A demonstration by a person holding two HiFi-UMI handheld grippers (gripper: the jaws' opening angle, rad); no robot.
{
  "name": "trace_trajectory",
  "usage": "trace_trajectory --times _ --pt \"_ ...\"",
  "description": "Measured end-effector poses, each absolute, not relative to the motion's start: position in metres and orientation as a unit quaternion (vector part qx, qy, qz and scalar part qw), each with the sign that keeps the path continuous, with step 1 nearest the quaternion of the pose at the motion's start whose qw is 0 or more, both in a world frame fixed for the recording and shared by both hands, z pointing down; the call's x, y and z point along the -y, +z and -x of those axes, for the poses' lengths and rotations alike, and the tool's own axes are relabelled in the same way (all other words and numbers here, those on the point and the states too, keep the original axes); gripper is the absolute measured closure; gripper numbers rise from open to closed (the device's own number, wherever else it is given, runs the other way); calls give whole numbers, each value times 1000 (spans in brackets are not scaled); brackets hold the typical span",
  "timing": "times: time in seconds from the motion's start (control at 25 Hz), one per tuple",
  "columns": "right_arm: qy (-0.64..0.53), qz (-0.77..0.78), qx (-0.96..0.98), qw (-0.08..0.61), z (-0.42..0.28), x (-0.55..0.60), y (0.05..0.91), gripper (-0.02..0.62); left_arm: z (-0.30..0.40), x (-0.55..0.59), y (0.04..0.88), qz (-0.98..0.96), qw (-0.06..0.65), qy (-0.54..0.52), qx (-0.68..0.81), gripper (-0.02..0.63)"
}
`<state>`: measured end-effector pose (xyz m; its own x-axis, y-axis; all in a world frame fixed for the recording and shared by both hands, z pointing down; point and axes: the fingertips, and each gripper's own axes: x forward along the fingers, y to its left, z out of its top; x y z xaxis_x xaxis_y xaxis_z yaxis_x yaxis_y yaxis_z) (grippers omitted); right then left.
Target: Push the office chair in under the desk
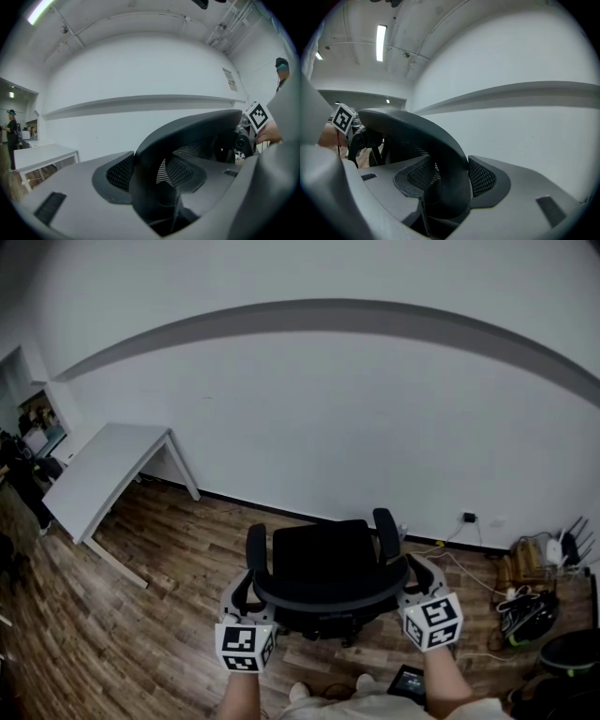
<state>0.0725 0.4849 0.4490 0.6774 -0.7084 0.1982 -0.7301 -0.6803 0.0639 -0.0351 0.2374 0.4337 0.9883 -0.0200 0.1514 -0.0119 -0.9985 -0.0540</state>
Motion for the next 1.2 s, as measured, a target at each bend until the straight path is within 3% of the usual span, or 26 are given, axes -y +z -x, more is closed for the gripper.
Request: trace_trajectory --times 1.2 --pt "-9 -882 466 63 -103 -495 443 370 51 -270 426 987 33 14 -157 417"
